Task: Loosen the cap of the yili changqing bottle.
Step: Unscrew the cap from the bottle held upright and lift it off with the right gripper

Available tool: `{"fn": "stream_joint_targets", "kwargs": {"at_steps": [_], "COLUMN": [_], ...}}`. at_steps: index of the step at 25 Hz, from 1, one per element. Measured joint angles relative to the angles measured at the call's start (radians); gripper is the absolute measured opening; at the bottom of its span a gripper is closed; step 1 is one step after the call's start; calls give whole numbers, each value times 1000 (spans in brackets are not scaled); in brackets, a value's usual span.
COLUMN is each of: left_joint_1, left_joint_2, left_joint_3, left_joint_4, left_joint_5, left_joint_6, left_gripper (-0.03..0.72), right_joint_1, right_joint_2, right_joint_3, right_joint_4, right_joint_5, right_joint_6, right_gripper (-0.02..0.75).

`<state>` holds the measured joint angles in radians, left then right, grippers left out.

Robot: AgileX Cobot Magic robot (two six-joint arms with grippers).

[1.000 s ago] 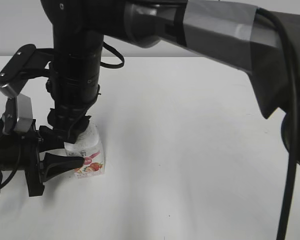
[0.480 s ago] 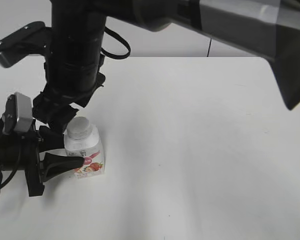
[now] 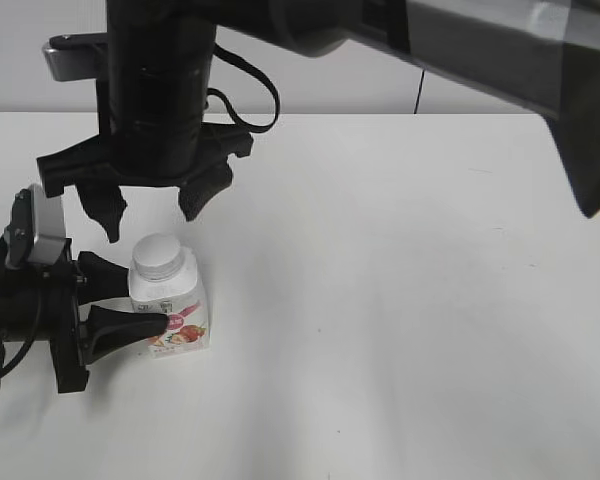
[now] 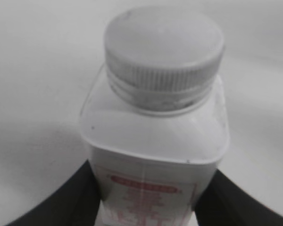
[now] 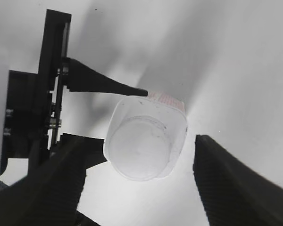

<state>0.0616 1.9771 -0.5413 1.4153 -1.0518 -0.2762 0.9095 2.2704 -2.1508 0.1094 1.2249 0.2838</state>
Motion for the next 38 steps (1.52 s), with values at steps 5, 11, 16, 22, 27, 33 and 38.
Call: {"fn": "stream_joint_targets", "kwargs": {"at_steps": [5, 11, 16, 22, 27, 33, 38], "left_joint_1": [0, 0, 0, 0, 0, 0, 0], "left_joint_2": [0, 0, 0, 0, 0, 0, 0], "left_joint_3": [0, 0, 0, 0, 0, 0, 0], "left_joint_4": [0, -1, -2, -2, -2, -2, -1], "left_joint_5": [0, 0, 0, 0, 0, 0, 0], "left_joint_6": [0, 0, 0, 0, 0, 0, 0], "left_gripper": [363, 363, 363, 363, 363, 363, 362], "right_joint_1": [0, 0, 0, 0, 0, 0, -5], "right_joint_2": [0, 15, 53, 61, 62, 62, 62], "right_joint_3": [0, 0, 0, 0, 0, 0, 0], "right_joint_4": [-15, -14, 18, 18, 18, 30, 61], "right_joint_5": [0, 0, 0, 0, 1, 0, 0], "right_joint_6": [9, 9, 12, 12, -13, -423, -944], "right_gripper": [553, 552, 552, 486, 393, 393, 393]}}
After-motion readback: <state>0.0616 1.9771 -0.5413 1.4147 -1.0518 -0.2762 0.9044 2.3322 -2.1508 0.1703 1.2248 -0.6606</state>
